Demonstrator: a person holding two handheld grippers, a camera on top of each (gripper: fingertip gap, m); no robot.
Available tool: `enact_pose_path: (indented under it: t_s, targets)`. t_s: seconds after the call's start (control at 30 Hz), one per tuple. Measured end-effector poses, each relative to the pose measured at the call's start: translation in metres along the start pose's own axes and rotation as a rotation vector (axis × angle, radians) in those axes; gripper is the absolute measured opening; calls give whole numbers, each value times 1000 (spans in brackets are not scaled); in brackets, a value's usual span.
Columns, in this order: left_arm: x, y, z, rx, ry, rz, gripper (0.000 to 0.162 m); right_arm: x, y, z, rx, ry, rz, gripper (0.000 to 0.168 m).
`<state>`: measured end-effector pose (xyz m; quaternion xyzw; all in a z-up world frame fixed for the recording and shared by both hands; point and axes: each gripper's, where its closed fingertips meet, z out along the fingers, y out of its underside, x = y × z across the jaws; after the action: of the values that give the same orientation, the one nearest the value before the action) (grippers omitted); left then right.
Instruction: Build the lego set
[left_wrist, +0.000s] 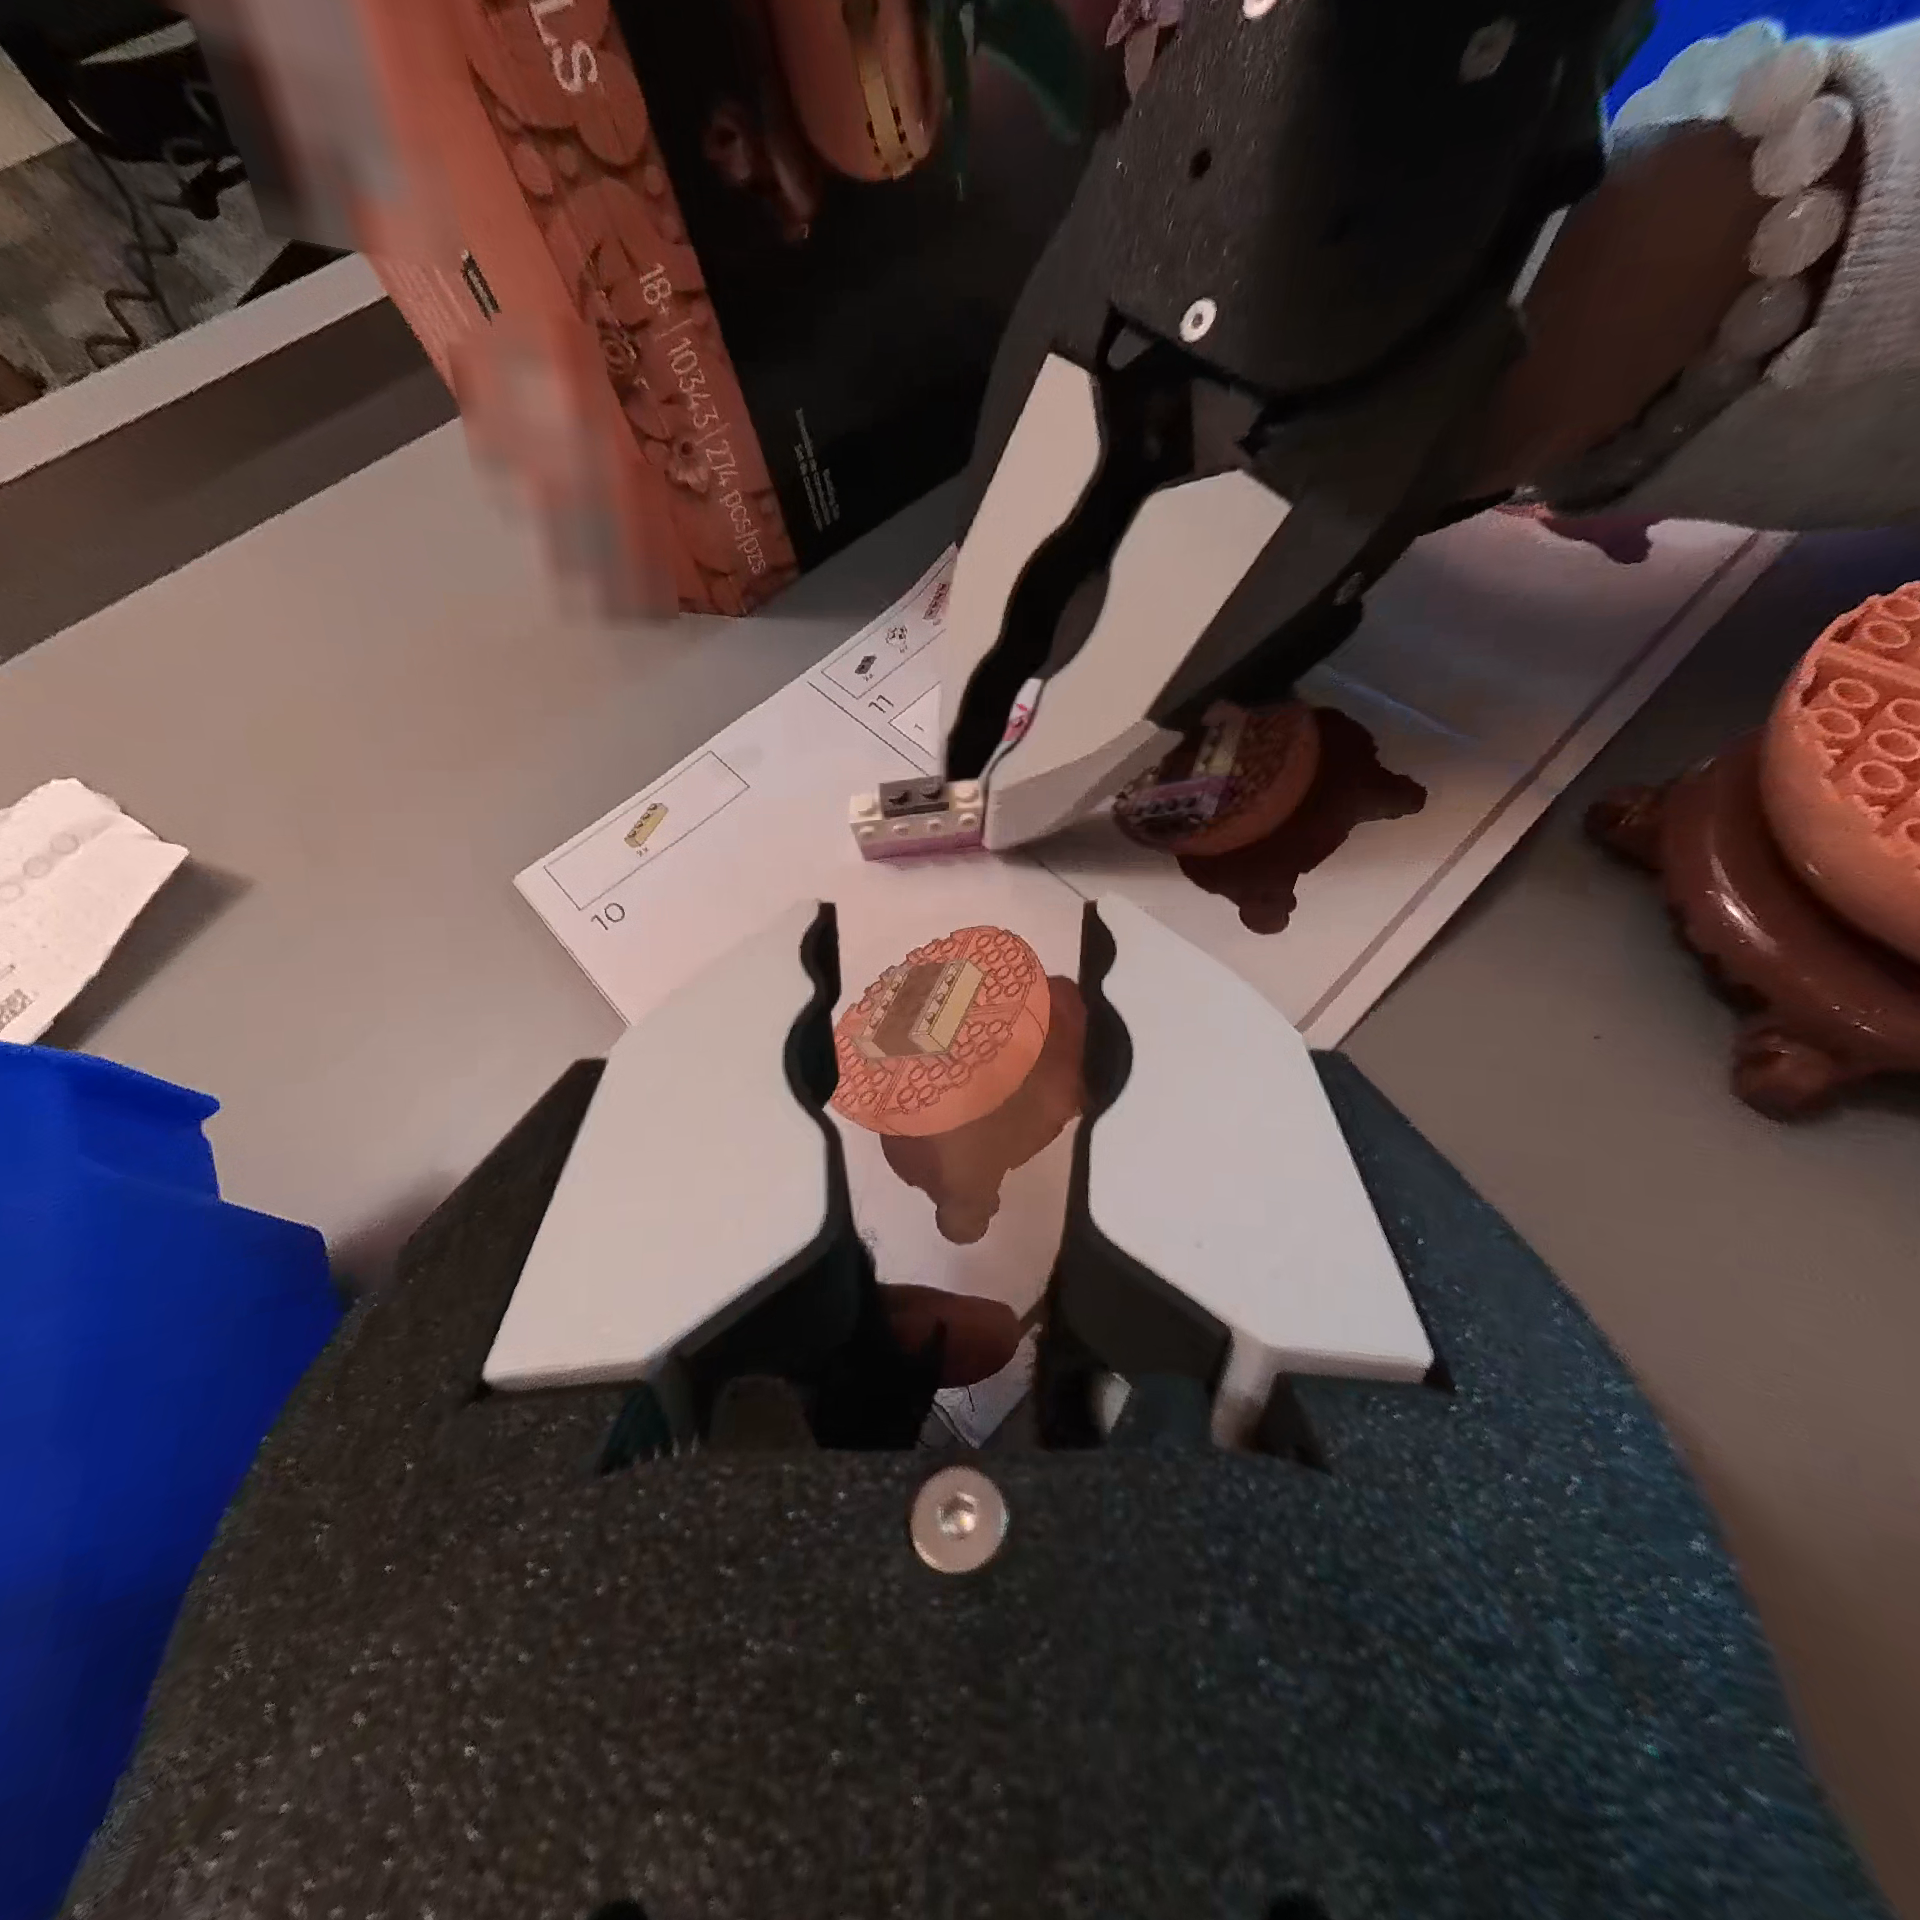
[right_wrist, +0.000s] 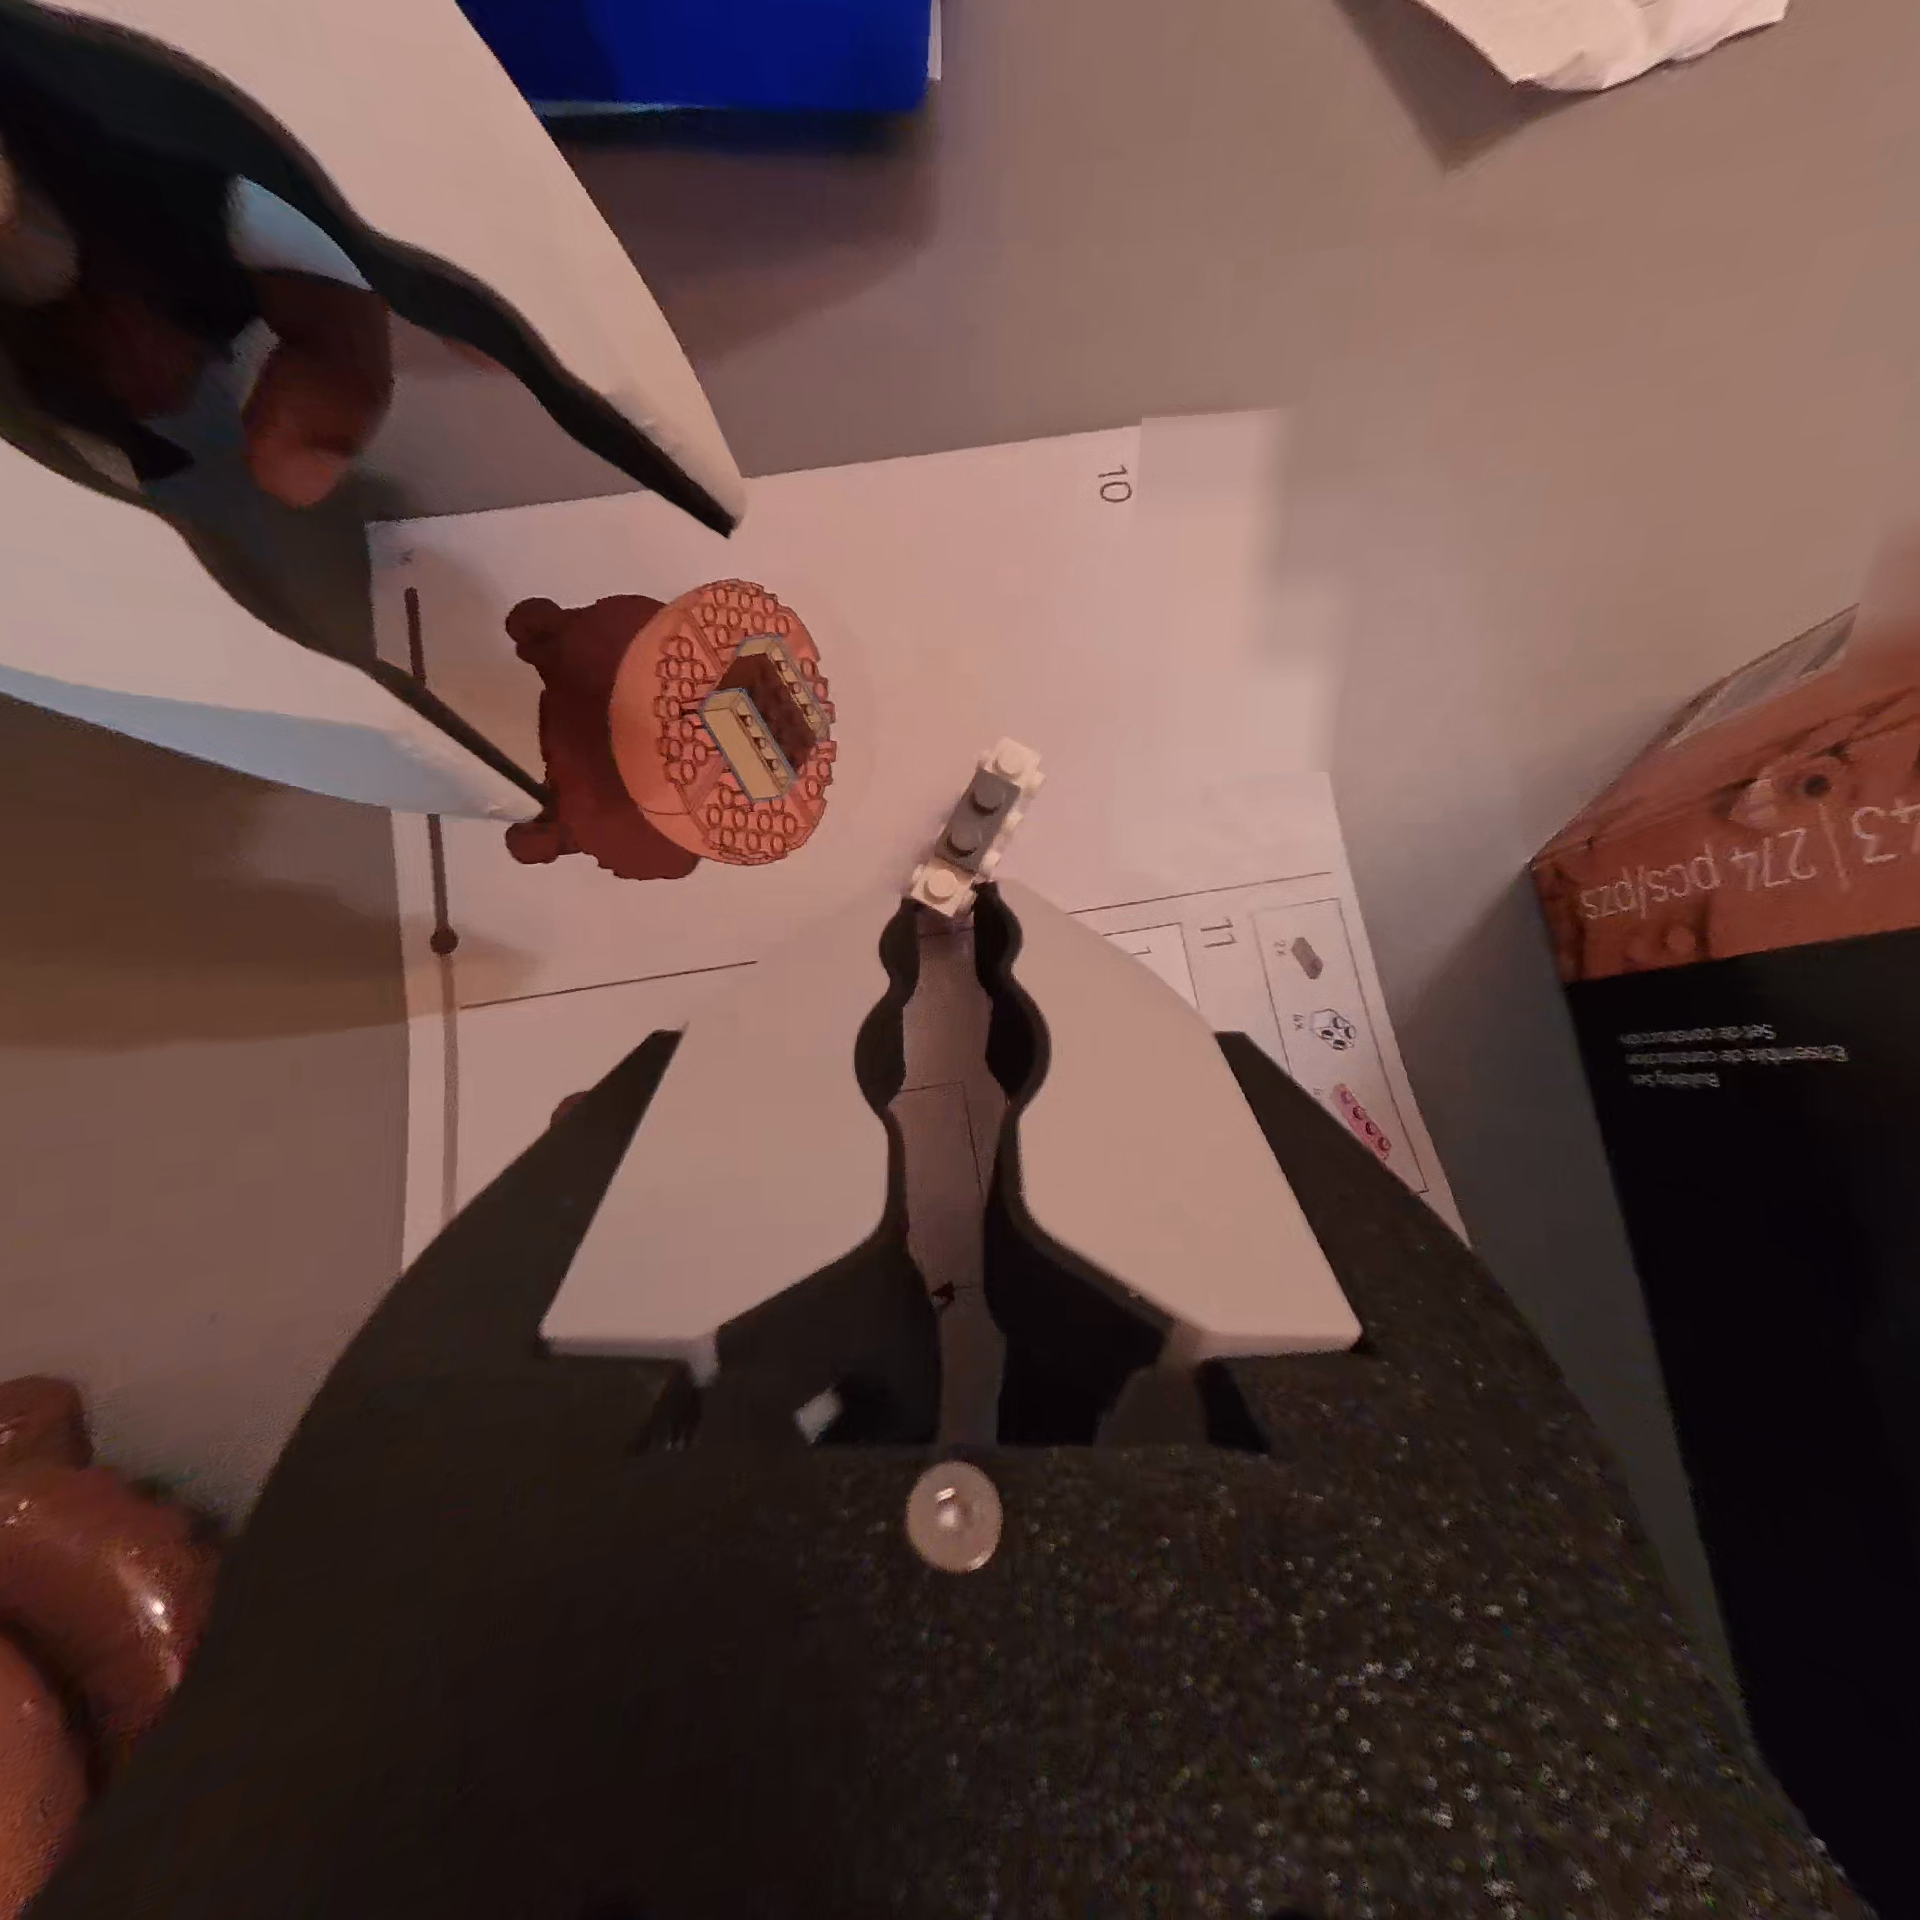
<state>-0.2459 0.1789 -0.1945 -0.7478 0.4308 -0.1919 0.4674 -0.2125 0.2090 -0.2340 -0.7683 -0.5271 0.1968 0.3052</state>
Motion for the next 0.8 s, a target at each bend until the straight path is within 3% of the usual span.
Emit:
enact_pose_path:
  t_s: [0.1, 0.2, 0.37, 0.47, 0.57, 0.63, 0.73, 0.8]
  targets:
    - [1, -3, 0, 6, 12, 43, 41, -11, -9, -18, 79, -98, 8, 10]
    - [6, -14, -3, 50, 42, 30, 38, -28, -28, -52, 257, -254, 144, 10]
    - [40, -72, -24, 351, 355, -249, 30, -62, -46, -115, 544, -525, 300, 10]
    - [57, -90, -35, 400, 495, -269, 37, -78, -35, -131, 546, -552, 236, 10]
    - [88, -92, -41, 339, 655, -214, 38, -97, -27, -141, 511, -594, 145, 10]
    - [102, -94, -42, 331, 704, -186, 18, -106, -22, -145, 480, -597, 95, 10]
    - [106, -99, -45, 358, 693, -197, 11, -100, -20, -149, 468, -510, 96, 10]
    - [102, -106, -46, 410, 664, -276, 7, -92, -22, -155, 508, -427, 102, 20]
